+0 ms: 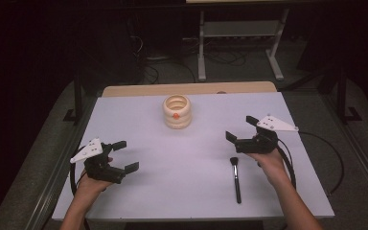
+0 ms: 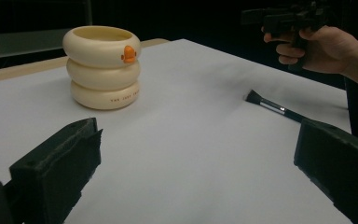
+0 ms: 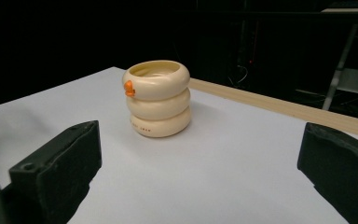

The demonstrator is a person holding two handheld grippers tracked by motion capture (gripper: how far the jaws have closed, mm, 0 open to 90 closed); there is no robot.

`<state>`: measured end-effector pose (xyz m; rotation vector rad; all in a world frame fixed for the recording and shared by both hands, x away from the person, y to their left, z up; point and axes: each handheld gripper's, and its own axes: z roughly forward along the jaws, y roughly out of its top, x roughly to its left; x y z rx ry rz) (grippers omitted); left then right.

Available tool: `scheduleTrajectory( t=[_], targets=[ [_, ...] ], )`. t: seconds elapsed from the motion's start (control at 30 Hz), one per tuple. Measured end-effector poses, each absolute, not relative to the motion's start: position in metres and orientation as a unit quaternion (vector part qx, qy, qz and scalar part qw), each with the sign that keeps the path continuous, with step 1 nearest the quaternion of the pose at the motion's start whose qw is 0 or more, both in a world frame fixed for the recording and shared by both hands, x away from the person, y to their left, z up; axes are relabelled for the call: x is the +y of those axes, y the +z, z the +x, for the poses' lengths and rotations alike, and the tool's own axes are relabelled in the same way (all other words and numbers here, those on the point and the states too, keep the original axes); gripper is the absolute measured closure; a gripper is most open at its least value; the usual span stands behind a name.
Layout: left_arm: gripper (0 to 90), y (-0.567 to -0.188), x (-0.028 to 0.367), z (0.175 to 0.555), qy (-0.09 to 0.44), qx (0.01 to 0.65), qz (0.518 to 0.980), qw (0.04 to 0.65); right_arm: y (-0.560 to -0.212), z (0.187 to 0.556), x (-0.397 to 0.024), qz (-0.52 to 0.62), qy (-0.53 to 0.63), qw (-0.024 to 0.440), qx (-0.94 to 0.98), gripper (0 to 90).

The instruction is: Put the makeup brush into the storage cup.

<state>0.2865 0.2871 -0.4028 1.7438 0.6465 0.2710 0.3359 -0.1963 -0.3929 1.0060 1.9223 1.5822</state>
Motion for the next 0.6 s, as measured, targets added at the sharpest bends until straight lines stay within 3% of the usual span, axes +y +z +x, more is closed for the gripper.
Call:
scheduleTrajectory(
  t=[0.6],
  targets=[
    [0.0,-0.402,0.289,0.286,0.118,0.279,0.748,0.591,-0.387,0.329,-0.178,0.35,0.556,0.204,0.726,0.0]
  ],
)
